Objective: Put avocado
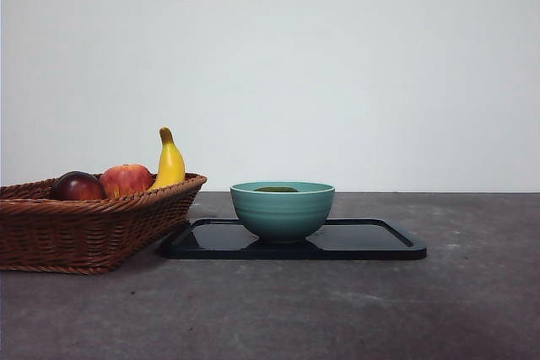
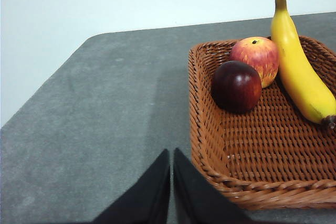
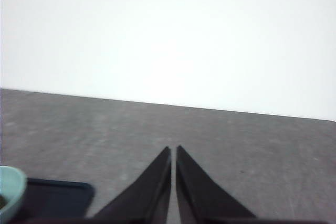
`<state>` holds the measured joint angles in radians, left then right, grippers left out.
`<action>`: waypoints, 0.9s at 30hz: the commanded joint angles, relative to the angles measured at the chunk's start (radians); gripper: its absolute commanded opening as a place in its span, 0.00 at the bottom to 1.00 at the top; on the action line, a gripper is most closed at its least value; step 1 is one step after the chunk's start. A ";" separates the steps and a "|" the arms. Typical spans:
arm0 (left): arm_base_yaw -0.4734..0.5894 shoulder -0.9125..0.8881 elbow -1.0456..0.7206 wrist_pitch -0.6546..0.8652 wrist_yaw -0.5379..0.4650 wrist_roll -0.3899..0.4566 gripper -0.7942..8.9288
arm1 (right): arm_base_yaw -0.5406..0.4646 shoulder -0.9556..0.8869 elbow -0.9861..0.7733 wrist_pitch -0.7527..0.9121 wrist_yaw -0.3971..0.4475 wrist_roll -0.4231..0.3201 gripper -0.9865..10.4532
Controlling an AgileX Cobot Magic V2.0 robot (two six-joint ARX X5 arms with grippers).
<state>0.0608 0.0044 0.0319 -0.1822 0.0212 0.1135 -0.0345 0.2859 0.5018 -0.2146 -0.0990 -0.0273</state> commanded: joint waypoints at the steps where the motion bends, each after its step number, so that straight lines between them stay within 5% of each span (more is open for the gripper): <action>1: 0.002 -0.001 -0.021 -0.005 -0.003 -0.006 0.09 | -0.015 -0.068 -0.112 0.072 0.018 -0.006 0.09; 11: 0.002 -0.001 -0.021 -0.005 -0.003 -0.006 0.09 | -0.050 -0.233 -0.396 0.128 0.058 0.020 0.09; 27: 0.002 -0.001 -0.021 -0.005 -0.003 -0.006 0.09 | -0.089 -0.282 -0.491 0.083 0.097 0.039 0.09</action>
<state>0.0608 0.0044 0.0319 -0.1822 0.0216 0.1135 -0.1192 0.0051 0.0158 -0.1299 -0.0124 -0.0025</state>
